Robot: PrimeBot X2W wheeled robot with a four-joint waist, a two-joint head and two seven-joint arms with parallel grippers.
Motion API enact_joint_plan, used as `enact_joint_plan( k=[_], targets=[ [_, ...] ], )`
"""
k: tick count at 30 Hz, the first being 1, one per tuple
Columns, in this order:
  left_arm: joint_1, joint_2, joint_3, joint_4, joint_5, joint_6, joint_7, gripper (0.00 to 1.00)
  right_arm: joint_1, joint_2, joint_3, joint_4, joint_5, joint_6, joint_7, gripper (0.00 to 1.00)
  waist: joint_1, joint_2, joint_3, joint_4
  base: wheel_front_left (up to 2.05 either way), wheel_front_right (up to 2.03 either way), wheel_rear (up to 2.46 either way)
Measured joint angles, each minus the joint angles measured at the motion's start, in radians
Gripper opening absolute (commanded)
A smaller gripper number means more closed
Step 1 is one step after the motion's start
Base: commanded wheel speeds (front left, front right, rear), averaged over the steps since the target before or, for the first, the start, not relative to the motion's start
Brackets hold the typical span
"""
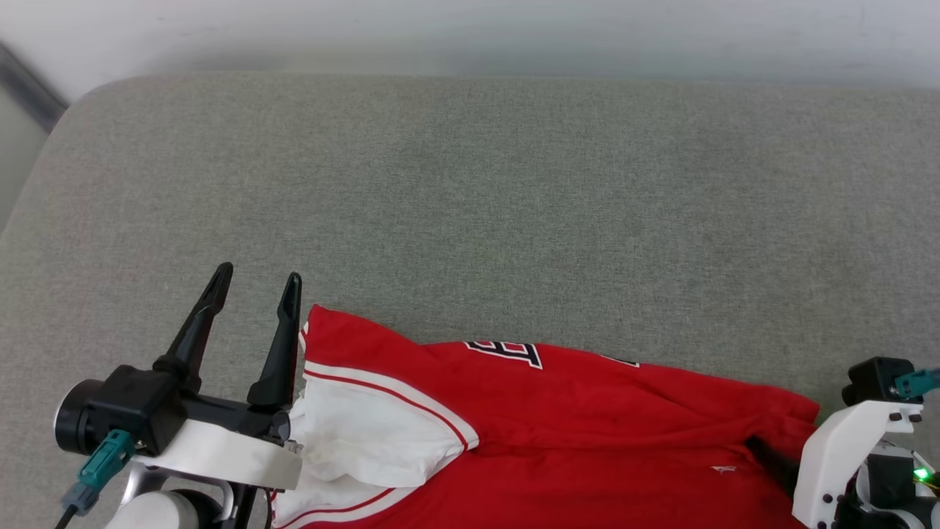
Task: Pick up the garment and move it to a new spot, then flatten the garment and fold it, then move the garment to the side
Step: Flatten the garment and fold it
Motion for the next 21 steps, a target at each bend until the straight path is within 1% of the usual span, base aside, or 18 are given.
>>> enact_joint_plan(
  k=[1,2,7,10,15,17,21],
  targets=[
    [0.000,0.000,0.000,0.003,0.000,0.000,0.000,1.00,-0.006,0.000,0.003,0.005,0.002,0.000,-0.001,0.40,0.0000,0.0000,0.001,-0.002,0.00,0.00,0.00],
    [0.000,-0.002,0.002,0.004,-0.001,0.001,0.000,1.00,-0.014,0.000,0.007,0.012,0.008,0.000,0.000,0.00,0.0000,0.0000,0.000,-0.005,0.00,0.00,0.00],
    [0.000,-0.004,0.002,0.018,-0.002,0.002,0.000,1.00,-0.043,-0.003,0.042,0.029,0.036,0.000,0.015,0.00,0.0000,0.0000,-0.015,-0.011,0.00,0.00,0.00],
    [0.000,-0.002,0.002,0.029,-0.002,0.004,0.000,1.00,-0.049,-0.019,0.058,0.025,0.049,0.001,0.012,0.00,0.0001,0.0000,-0.033,-0.015,0.00,0.00,0.00],
    [0.021,-0.012,-0.001,0.039,-0.002,0.021,0.000,1.00,-0.059,-0.053,0.074,-0.011,0.054,0.001,0.008,0.00,0.0000,0.0000,-0.071,-0.028,0.00,0.00,0.00],
    [0.033,-0.017,-0.002,0.047,-0.010,0.025,-0.001,1.00,-0.057,-0.062,0.071,-0.027,0.054,0.002,0.012,0.00,0.0000,0.0000,-0.088,-0.036,0.00,0.00,0.00],
    [0.052,-0.026,-0.007,0.058,-0.013,0.027,-0.002,1.00,-0.034,-0.069,0.024,-0.061,0.046,0.002,0.035,0.00,0.0000,0.0000,-0.118,-0.053,0.00,0.00,0.00]
  ],
)
